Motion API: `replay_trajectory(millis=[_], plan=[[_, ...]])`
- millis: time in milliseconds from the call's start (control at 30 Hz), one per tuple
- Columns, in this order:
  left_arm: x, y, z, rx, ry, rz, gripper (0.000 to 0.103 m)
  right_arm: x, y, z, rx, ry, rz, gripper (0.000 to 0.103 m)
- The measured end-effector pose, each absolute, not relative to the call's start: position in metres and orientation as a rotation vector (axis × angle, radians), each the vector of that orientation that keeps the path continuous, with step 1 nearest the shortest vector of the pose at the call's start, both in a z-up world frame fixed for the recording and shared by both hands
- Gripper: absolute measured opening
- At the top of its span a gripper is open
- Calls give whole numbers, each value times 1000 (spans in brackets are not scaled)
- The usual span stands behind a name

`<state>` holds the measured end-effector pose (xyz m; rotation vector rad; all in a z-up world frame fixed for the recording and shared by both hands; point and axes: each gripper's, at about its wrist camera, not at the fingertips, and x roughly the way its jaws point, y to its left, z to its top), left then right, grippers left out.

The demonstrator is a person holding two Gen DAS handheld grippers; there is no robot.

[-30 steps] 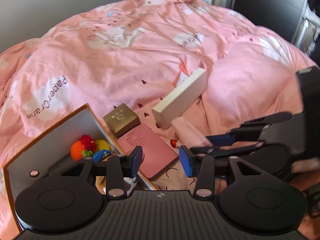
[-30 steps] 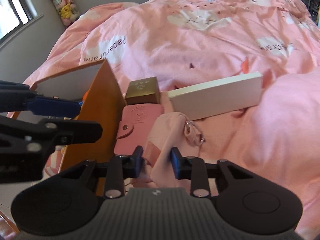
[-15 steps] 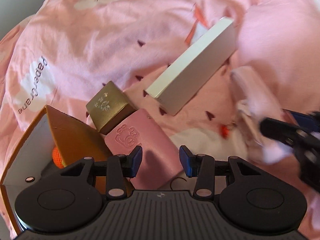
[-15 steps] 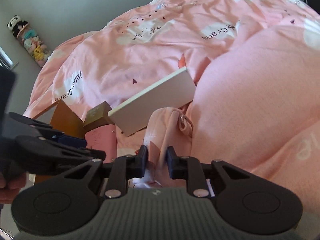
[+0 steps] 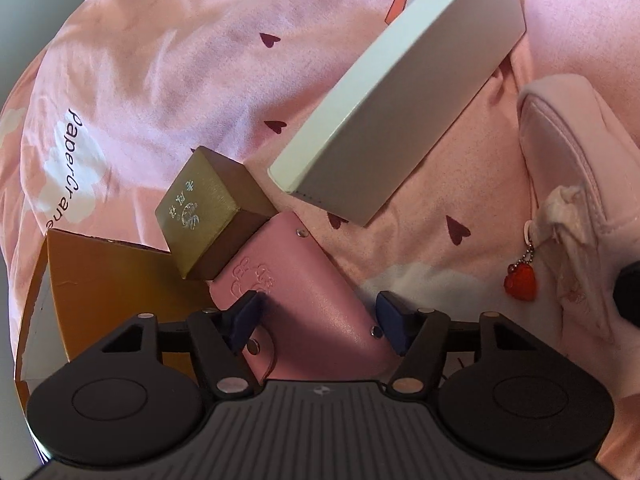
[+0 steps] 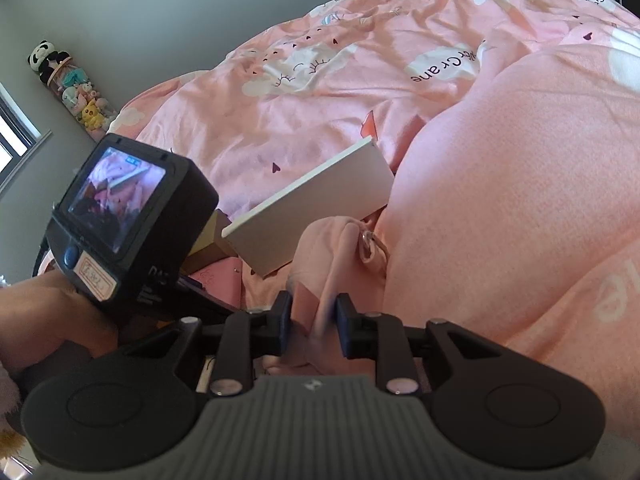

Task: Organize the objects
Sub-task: 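Grasp the pink fabric pouch with the right tool while the left tool approaches the pink card holder, then close the left tool on the pink leather card holder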

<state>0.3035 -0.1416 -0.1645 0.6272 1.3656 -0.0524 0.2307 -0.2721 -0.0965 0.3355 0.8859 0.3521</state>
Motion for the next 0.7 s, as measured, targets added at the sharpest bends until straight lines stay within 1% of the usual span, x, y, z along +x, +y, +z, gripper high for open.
replay_trajectory(millis=[33,100,133,200,233,300,400,567,633,700], plan=[[303,-139,-161,630,1368,-70,70,230,-272,-96,332,887,350,25],[300,-134,-151,615,1366,-106,56,228,-270,-93,312,886,343,26],[298,-131,-145,600,1362,-119,54,227,-269,-91,302,885,340,26],[295,-125,-131,568,1340,-138,43,227,-268,-90,300,889,337,27],[293,-121,-126,548,1326,-145,41,226,-268,-89,304,892,338,27],[285,-111,-112,502,1275,-170,33,225,-270,-88,316,896,338,25],[267,-97,-88,404,1193,-200,25,221,-273,-85,356,899,351,22],[233,-84,-57,147,1099,-321,19,209,-268,-71,407,891,415,21],[225,-95,-54,61,1117,-354,19,206,-266,-67,402,907,418,21],[221,-100,-61,55,1142,-355,19,205,-266,-70,400,940,401,22]])
